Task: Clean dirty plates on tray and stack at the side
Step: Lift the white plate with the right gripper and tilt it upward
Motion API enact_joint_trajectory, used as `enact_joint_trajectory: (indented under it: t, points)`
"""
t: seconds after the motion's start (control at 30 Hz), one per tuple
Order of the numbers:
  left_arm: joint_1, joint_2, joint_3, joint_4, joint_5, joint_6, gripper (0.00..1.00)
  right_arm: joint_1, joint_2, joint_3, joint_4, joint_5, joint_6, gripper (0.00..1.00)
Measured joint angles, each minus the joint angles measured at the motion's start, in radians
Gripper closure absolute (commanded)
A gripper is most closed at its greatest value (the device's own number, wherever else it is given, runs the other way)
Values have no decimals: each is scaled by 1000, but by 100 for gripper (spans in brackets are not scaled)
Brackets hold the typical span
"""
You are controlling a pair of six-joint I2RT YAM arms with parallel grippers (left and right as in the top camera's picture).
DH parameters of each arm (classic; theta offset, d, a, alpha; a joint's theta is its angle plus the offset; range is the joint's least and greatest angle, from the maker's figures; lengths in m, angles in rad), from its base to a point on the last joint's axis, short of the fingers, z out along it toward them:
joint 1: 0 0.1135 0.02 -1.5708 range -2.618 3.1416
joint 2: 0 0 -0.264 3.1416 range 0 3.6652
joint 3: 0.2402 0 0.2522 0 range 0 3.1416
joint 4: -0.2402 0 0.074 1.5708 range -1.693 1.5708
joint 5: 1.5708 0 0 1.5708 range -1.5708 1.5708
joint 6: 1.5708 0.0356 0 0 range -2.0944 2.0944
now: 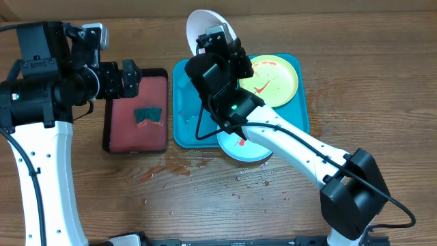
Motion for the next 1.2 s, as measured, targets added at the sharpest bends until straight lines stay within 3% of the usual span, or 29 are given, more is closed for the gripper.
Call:
enact_joint_trajectory:
  t: [0.37,0.8,1.03,1.2]
  points:
    - [0,0,0,0,-13,21,0,34,0,0,136,1,-157,96]
    - [0,0,0,-5,-37,21,0,45,0,0,110,-3,-204,96]
    - [0,-5,-62,6,-100,8,0,34,0,1,-281,-190,32,96]
    - [0,-7,-212,76,-118,-23,0,-38,0,1,-351,-434,245,96]
